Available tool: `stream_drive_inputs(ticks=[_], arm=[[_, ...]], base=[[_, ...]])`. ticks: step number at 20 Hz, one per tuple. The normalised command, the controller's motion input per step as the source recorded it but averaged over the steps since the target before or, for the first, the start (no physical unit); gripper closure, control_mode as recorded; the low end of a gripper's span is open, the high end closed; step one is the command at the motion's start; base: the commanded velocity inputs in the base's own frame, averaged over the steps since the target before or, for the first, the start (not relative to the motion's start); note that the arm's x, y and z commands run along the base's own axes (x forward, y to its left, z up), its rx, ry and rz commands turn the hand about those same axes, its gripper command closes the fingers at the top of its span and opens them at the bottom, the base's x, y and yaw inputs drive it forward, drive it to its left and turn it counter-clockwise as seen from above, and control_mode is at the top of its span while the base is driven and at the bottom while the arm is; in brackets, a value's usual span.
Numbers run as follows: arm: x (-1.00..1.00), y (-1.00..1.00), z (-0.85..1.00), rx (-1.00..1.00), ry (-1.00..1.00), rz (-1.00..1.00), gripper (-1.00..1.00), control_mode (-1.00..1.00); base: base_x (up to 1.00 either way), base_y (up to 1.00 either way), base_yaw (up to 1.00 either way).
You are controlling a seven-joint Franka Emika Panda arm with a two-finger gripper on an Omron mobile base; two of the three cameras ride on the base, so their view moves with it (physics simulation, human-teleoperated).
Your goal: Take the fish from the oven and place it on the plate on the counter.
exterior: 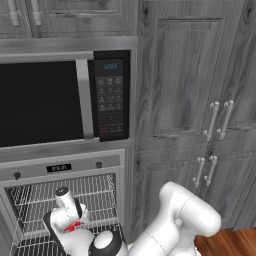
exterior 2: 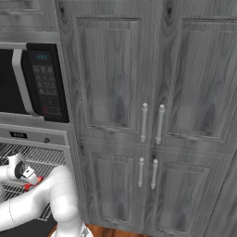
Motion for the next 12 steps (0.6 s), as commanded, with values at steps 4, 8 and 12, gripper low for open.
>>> stream_drive_inputs(ticks=[4,8,12], arm=[[0.26,0.0,-0.22,0.0,-0.18,0.0,-1.0,-1.0],[0.23,0.0,-0.29,0.02,-0.18,0.0,-1.0,-1.0],[0.13,0.0,-0.19,0.05,-0.13,0.0,-1.0,-1.0]], base=[[0.0,0.0,0.0],[0.0,0.0,0.0],[0.0,0.0,0.0]])
